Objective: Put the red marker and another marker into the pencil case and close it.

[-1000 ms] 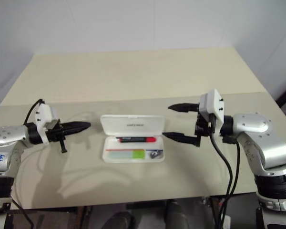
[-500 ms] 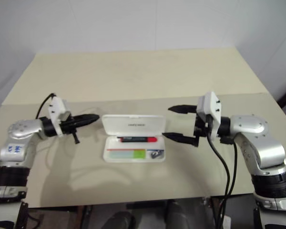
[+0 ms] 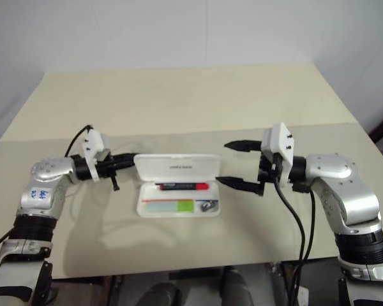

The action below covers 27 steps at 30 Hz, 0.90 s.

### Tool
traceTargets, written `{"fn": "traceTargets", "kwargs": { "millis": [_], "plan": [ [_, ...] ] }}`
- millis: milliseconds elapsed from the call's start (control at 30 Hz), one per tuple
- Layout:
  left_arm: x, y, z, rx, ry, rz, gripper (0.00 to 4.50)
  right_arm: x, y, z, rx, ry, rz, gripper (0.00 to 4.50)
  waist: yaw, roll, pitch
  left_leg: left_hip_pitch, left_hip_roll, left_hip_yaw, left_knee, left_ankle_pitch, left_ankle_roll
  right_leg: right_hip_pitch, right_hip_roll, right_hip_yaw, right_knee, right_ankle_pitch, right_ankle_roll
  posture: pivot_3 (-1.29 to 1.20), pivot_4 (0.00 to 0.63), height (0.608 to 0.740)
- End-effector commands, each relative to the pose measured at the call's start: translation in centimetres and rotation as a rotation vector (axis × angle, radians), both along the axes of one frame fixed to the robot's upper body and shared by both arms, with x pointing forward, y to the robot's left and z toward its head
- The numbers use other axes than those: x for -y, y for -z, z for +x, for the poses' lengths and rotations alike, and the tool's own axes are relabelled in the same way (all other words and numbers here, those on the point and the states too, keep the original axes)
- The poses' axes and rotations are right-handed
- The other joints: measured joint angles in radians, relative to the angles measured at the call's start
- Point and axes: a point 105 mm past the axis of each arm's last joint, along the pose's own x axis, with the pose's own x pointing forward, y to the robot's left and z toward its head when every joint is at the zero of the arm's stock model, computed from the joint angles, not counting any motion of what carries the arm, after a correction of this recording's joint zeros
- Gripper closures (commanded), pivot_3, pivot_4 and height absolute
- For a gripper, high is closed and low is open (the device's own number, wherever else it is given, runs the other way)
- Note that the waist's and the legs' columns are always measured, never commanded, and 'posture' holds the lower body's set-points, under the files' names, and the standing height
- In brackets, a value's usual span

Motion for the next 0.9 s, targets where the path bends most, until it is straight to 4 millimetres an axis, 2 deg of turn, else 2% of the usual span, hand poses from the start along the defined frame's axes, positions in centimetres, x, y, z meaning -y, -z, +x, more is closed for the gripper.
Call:
{"fn": "traceTargets", "kwargs": {
  "millis": [33, 233, 400, 633, 767, 900],
  "plan": [
    [1.1, -2.1, -0.5, 0.078, 0.071, -0.020, 4.47, -0.2, -0.8, -0.3, 0.048, -0.009, 0.013, 0.00, 0.001, 0.000, 0.000, 0.000, 0.000, 0.000, 0.000, 0.000, 0.000, 0.000, 0.000, 0.000, 0.000, 0.000, 0.000, 0.00, 0.150, 0.740],
    [2.4, -2.1, -2.1, 0.071, 0.177, 0.027, 4.47, -0.4, -0.8, -0.2, 0.049, -0.009, 0.019, 0.00, 0.002, 0.000, 0.000, 0.000, 0.000, 0.000, 0.000, 0.000, 0.000, 0.000, 0.000, 0.000, -0.001, 0.000, 0.000, 0.00, 0.150, 0.740],
    [3.5, -0.5, -3.8, 0.047, 0.293, 0.152, 4.47, -0.5, -0.8, -0.1, 0.050, -0.007, 0.028, 0.00, -0.001, 0.000, 0.000, 0.000, 0.000, 0.000, 0.000, 0.000, 0.000, 0.000, 0.000, 0.000, 0.000, 0.000, 0.000, 0.00, 0.150, 0.740],
    [2.8, 0.7, -5.5, -0.020, 0.358, 0.241, 4.47, -0.6, -0.8, -0.1, 0.053, -0.001, 0.033, 0.00, -0.002, 0.000, 0.000, 0.000, 0.000, 0.000, 0.000, 0.000, 0.000, 0.000, 0.000, 0.000, 0.000, 0.000, 0.000, 0.00, 0.150, 0.740],
    [2.6, 1.1, -5.9, -0.036, 0.369, 0.274, 4.47, -0.8, -0.8, 0.0, 0.052, 0.002, 0.037, 0.00, -0.001, 0.000, 0.000, 0.000, 0.000, 0.000, 0.000, 0.000, 0.000, 0.000, 0.000, 0.000, 0.000, 0.000, 0.000, 0.00, 0.150, 0.740],
    [3.7, 1.5, -5.9, -0.033, 0.381, 0.279, 4.47, -0.9, -0.8, 0.0, 0.054, 0.004, 0.039, 0.00, 0.003, 0.000, 0.000, 0.000, 0.000, 0.000, 0.000, 0.000, 0.000, 0.000, 0.000, 0.000, 0.000, 0.000, 0.000, 0.00, 0.150, 0.740]
  ]
}}
